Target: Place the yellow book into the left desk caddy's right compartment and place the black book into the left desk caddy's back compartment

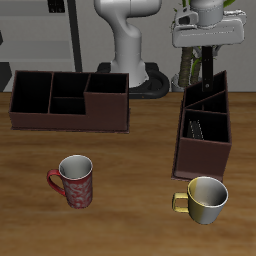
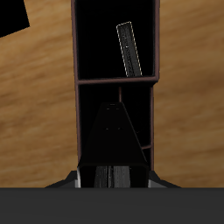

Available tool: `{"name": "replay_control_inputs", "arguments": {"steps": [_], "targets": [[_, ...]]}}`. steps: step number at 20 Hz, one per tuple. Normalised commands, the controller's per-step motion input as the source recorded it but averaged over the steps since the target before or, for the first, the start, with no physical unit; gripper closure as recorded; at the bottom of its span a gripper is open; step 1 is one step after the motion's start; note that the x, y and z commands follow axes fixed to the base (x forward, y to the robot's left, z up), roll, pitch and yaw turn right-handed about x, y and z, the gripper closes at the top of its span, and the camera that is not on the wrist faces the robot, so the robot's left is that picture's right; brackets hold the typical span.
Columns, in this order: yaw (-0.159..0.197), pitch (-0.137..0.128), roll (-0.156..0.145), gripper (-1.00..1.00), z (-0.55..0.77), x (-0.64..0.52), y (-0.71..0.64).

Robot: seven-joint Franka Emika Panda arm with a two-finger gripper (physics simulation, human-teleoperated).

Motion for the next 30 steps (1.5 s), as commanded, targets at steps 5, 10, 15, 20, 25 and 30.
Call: {"name": "replay_control_inputs", "arguments": {"steps": [5, 10, 15, 20, 25, 30], "targets": [[0.015, -0.012, 0.03, 1.0, -0.03, 0.02, 0.2], [-0.011, 0.019, -0.004, 1.0, -0.11, 0.15, 0.08], [0.02, 0.004, -0.008, 1.0, -0.12, 0.08, 0.01], [0.002, 0.035, -0.003, 1.0, -0.22, 0.13, 0.03], [0.008, 0.033, -0.001, 1.0, -0.19, 0.04, 0.01], [0.04, 0.035, -0.013, 1.0, -0.27, -0.02, 0.15]]}}
